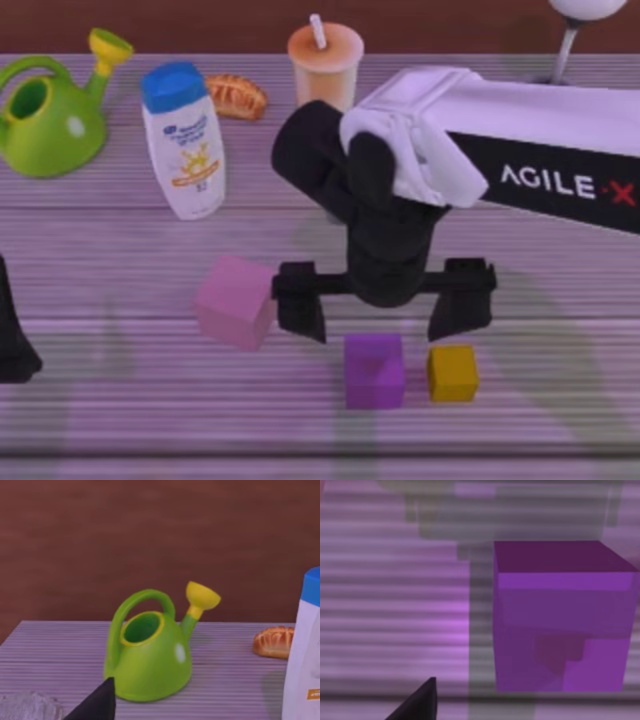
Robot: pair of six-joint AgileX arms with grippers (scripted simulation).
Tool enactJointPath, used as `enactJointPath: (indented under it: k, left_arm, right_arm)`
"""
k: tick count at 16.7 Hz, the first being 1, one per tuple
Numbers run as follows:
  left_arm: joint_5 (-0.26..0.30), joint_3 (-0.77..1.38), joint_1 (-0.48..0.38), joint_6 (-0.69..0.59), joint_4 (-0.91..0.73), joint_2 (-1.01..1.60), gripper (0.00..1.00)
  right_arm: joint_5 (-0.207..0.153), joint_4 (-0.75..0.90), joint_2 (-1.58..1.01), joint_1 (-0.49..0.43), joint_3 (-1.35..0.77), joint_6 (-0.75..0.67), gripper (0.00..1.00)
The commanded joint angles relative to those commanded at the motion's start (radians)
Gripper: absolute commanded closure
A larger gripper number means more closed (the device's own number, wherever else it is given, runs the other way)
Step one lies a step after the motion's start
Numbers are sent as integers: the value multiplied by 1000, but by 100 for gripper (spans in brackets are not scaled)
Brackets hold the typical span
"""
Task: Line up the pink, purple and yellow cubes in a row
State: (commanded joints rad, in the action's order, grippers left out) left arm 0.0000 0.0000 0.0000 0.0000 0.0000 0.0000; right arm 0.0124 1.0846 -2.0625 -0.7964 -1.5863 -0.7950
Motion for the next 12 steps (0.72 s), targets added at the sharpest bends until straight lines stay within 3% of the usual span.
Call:
enactJointPath:
  k: [3, 6, 12]
  left_arm:
    - [1, 26, -10, -2, -17, 26, 0]
    - [3, 131, -44, -12, -86, 137, 0]
    - [1, 499, -158, -41, -335, 615, 0]
  right_arm:
    - [11, -14, 30, 14, 24, 14, 0]
    - [48, -70, 155, 66, 117, 73, 0]
    - [134, -292, 669, 248, 471, 283, 0]
